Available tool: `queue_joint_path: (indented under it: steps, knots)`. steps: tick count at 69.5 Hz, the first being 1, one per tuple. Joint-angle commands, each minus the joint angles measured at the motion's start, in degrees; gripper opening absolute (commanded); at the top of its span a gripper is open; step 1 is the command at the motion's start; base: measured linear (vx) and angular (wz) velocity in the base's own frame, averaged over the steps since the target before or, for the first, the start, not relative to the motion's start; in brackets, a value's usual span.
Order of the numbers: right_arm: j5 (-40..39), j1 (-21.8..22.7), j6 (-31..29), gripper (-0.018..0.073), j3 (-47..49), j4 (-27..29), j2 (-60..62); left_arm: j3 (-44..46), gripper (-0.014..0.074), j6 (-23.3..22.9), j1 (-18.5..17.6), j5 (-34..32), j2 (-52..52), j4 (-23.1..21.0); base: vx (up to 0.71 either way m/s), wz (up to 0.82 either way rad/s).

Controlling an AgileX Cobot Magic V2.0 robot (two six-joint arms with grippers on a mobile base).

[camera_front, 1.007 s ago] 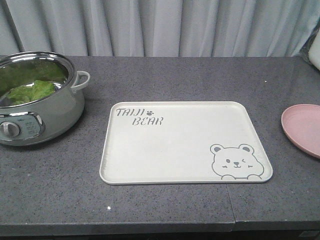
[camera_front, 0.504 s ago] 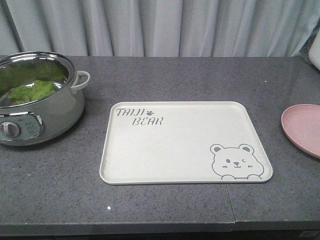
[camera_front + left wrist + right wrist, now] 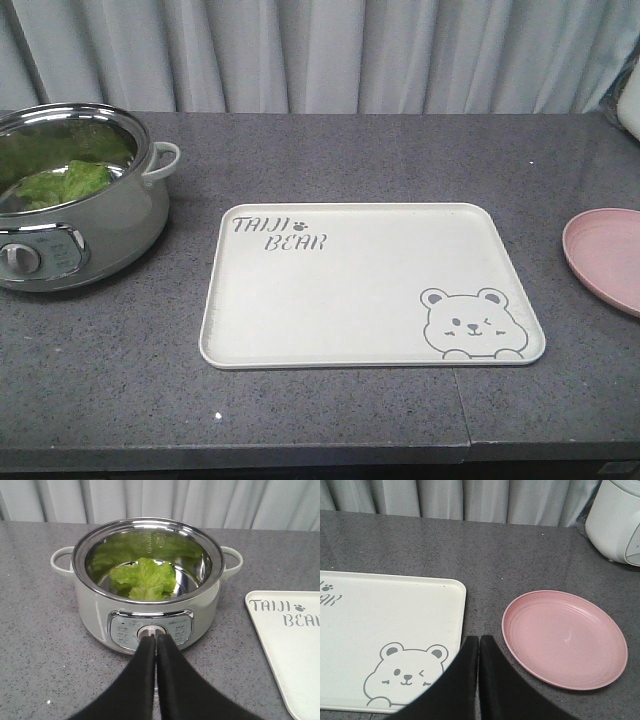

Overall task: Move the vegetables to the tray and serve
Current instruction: 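Move the left gripper above the lettuce inside the pot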

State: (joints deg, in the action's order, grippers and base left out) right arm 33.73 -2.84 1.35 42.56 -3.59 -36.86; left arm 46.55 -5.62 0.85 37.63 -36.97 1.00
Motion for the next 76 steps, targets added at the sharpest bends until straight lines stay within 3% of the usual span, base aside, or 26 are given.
queue_joint_path:
  steps: [1, 16, 23, 31, 41, 49, 61, 76]
  knots:
    - [-3.89, 0.07, -0.23, -0.0004, 1.91, -0.46, -0.37, 1.88, -0.0006, 0.01, 0.11, -3.23, -0.27, -0.13, 0.0, 0.0]
    - [-3.91, 0.07, 0.28, -0.0001, 1.91, -0.46, -0.37, 1.88, 0.0007, -0.26, 0.11, -3.12, -0.27, -0.07, 0.0, 0.0]
    - [-3.9, 0.07, 3.19, 0.0043, 1.91, -1.56, -0.37, 1.88, 0.0076, -0.54, 0.23, -3.12, -0.27, 0.05, 0.0, 0.0]
    - [-3.79, 0.07, 2.97, 0.0198, 1.91, -4.1, -0.37, 1.88, 0.0244, -0.54, 0.23, -3.12, -0.27, 0.86, 0.0, 0.0]
    - [-3.61, 0.07, 2.97, 0.0442, 1.91, -5.26, -0.37, 1.88, 0.0537, -0.54, 0.23, -3.12, -0.27, 0.88, 0.0, 0.0]
    - [-3.61, 0.07, 2.97, 0.0552, 1.91, -5.26, -0.37, 1.88, 0.0647, -0.54, 0.23, -2.89, -0.27, 0.89, 0.0, 0.0]
    - [-3.61, 0.07, 2.97, 0.0564, 1.91, -5.26, -0.37, 1.88, 0.0651, -0.54, 0.23, -3.84, -0.27, 0.73, 0.0, 0.0]
    - [-3.61, 0.07, 2.97, 0.0564, 1.91, -5.26, -0.37, 1.96, 0.058, 0.2, 0.23, -11.92, -1.85, -1.0, 0.0, 0.0]
